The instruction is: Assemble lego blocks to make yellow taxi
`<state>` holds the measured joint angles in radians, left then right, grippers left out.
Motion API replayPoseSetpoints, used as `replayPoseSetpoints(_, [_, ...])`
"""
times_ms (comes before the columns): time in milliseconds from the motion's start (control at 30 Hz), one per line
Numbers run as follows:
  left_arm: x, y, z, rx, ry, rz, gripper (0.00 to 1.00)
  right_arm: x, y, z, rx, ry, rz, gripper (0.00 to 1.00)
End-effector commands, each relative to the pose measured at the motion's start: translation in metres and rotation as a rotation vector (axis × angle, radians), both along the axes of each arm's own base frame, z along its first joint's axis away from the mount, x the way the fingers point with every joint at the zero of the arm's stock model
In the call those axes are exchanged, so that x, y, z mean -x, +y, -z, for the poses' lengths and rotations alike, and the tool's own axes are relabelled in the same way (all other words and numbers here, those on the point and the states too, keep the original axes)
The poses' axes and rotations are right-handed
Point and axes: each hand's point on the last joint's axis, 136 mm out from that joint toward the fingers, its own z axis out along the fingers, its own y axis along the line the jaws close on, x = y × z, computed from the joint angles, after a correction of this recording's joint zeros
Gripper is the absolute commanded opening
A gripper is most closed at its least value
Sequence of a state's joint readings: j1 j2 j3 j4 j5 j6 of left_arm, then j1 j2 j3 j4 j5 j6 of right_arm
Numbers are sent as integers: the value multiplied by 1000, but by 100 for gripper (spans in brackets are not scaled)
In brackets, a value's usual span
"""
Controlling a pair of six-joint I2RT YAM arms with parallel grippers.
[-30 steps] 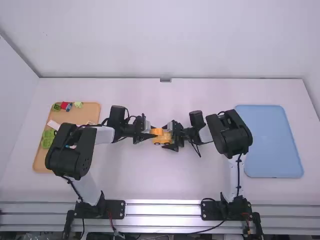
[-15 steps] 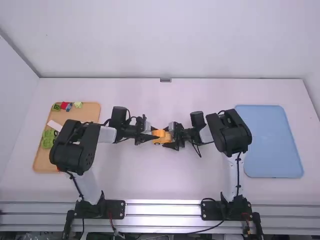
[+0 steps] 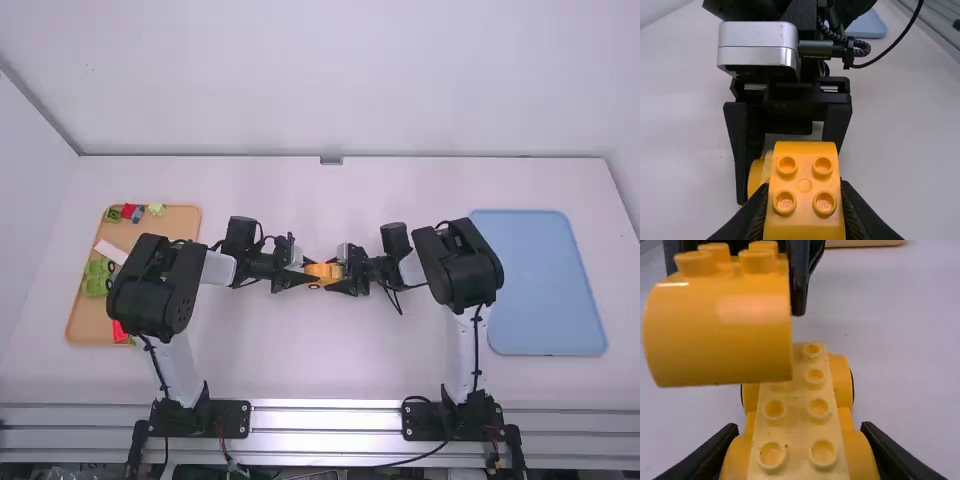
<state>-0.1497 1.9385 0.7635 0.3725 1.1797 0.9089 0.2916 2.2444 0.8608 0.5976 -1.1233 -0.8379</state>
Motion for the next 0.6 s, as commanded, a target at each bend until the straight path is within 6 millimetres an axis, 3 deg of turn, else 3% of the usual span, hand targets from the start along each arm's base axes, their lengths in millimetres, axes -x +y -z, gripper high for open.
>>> replayPoseSetpoints(0, [-1, -5, 0, 27, 8, 29, 3, 5, 0, 6, 6, 28, -3, 53])
replayPoseSetpoints(567, [-7, -5, 13, 1, 16, 16, 3, 8, 0, 7, 9, 46, -6, 56])
